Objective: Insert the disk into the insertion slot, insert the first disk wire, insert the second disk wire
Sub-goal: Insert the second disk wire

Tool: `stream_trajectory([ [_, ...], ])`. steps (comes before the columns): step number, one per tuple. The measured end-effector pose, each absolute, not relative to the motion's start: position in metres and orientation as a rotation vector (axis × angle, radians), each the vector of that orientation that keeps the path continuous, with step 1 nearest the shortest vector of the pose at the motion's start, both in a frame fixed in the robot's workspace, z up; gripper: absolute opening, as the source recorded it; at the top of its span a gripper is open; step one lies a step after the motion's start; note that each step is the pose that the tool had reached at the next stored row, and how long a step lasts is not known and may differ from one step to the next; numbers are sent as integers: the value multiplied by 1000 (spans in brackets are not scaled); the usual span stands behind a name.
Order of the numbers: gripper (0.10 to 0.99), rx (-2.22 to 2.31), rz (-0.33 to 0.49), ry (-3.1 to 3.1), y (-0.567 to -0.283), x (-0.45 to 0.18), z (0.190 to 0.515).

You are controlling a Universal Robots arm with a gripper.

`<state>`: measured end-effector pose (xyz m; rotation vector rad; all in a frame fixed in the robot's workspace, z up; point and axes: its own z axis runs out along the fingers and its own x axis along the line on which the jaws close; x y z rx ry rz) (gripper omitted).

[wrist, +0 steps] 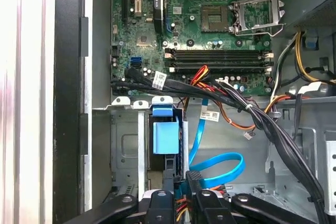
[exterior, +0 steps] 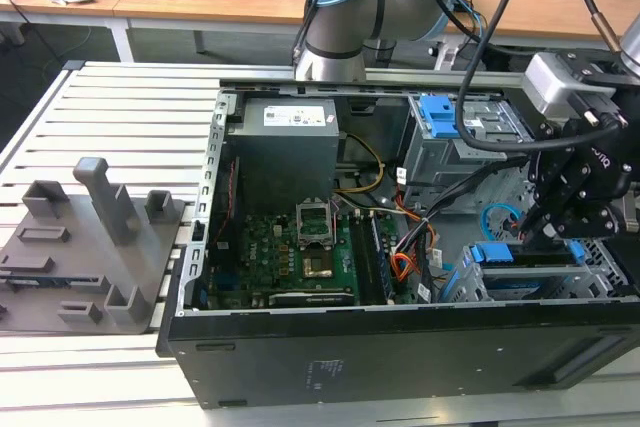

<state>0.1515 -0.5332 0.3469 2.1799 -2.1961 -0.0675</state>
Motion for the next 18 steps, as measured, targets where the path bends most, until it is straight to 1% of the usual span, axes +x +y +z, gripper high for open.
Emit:
stream_trajectory([
  [3,227,2182,-67,-2194,-533,151,347],
  [4,157,2183,-67,-2193,-533,151,347],
  [9,157,2185,-66,-2190,-533,151,347],
  [13,157,2162,-17,-2169,-533,152,349],
  [18,157,2162,-19,-2169,-532,153,347],
])
